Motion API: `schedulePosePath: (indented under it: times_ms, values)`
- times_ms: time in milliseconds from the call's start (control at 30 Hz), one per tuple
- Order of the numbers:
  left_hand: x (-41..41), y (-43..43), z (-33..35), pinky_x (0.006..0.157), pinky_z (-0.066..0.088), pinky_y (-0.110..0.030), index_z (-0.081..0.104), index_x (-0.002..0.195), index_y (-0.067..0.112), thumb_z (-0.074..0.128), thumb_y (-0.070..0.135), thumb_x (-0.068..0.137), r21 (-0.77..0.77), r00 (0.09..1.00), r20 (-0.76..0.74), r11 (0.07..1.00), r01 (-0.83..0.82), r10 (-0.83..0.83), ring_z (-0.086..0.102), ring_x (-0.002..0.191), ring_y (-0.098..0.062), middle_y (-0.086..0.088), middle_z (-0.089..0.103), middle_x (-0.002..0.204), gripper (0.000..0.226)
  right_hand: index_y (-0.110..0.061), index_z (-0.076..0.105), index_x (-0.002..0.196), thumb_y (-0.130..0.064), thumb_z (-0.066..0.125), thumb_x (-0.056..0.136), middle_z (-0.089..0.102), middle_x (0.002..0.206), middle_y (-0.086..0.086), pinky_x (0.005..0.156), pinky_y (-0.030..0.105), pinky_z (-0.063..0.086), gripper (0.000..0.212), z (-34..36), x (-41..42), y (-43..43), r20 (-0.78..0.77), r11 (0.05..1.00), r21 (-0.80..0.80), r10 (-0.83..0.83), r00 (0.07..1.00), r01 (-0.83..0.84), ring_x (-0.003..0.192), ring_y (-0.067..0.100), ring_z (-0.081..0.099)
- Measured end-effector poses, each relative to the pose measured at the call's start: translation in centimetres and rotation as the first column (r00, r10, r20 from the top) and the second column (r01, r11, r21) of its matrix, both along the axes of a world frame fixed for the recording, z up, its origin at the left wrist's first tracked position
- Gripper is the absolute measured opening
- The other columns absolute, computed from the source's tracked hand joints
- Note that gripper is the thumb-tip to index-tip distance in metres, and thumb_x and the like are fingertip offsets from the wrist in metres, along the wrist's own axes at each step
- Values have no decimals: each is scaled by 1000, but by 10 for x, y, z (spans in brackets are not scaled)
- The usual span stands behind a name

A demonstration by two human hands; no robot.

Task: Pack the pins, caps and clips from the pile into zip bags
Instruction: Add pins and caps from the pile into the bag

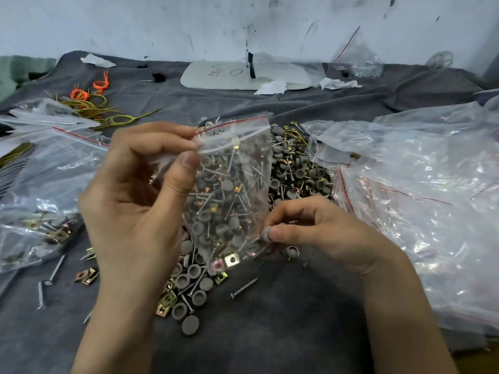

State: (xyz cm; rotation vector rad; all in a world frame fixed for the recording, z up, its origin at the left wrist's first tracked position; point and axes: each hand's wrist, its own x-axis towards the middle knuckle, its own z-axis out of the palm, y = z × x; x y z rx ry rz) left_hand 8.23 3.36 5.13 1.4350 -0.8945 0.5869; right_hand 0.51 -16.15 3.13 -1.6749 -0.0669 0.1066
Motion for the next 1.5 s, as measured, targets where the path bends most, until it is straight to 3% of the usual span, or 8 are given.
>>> schedulePosePath:
  times_ms: [333, 500, 600, 900, 1033, 1200, 1300, 1500]
  values:
    - [-14, -10, 1, 76, 53, -33, 62, 90, 24, 62, 26, 88, 294, 972, -175, 934, 202, -156, 65, 93, -18, 0, 66, 93, 3, -14, 75, 82, -19, 72, 79, 71, 79, 15, 65, 33, 53, 7, 4, -15, -38, -105, 926, -311, -257, 961, 214, 72, 23, 62]
    - [-21, -18, 2, 83, 50, -26, 66, 91, 14, 59, 21, 93, 412, 986, -8, 898, 155, -167, 61, 101, -11, 0, 60, 106, 10, -30, 74, 75, -31, 75, 67, 71, 69, -9, 58, 15, 48, 9, 31, -27, -37, 277, 760, -159, -578, 768, 630, 65, 4, 64]
    - [-27, -23, 3, 89, 43, -15, 67, 92, 10, 56, 18, 95, 463, 983, 94, 881, 97, -157, 59, 103, -8, -3, 59, 108, 14, -33, 71, 77, -29, 79, 69, 71, 73, -12, 62, 12, 49, 12, 56, -41, -20, 538, 812, 45, -511, 671, 582, 65, 2, 64]
    - [-32, -24, 4, 93, 40, -13, 59, 100, 21, 53, 18, 97, 414, 983, 103, 905, 100, -155, 57, 111, -3, -5, 57, 117, 7, -43, 62, 106, -42, 67, 79, 65, 91, -17, 74, 18, 44, 27, 64, -41, -2, 702, 724, -296, -278, 656, 623, 92, 11, 63]
    - [-28, -21, 4, 87, 43, -17, 61, 99, 18, 54, 17, 96, 377, 986, 84, 921, 102, -143, 58, 109, -7, -4, 58, 116, 8, -42, 68, 90, -38, 66, 82, 69, 79, -10, 64, 17, 48, 9, 59, -43, -16, 622, 610, -60, -597, 508, 790, 74, 3, 63]
    - [-25, -19, 3, 83, 46, -28, 57, 100, 22, 52, 21, 98, 346, 989, 34, 930, 125, -145, 58, 111, -11, 0, 59, 115, 5, -24, 70, 74, -18, 79, 77, 66, 61, -7, 53, 16, 41, 11, 26, -25, -32, 82, 583, -625, -612, 786, 519, 49, -1, 58]
    - [-24, -19, 2, 83, 47, -31, 57, 100, 22, 52, 22, 98, 330, 990, 15, 935, 130, -143, 59, 112, -12, 1, 60, 116, 5, -15, 71, 81, -16, 81, 73, 70, 79, 6, 62, 23, 50, 13, 11, -13, -26, -178, 577, -790, -539, 823, 207, 67, 15, 67]
    - [-23, -18, 0, 82, 48, -36, 57, 99, 23, 53, 22, 98, 335, 988, -7, 930, 148, -155, 59, 114, -15, 2, 59, 116, 5, -18, 63, 77, -9, 75, 74, 65, 91, 7, 73, 29, 51, 15, 4, -8, -22, -188, 492, -862, -534, 825, 122, 86, 25, 63]
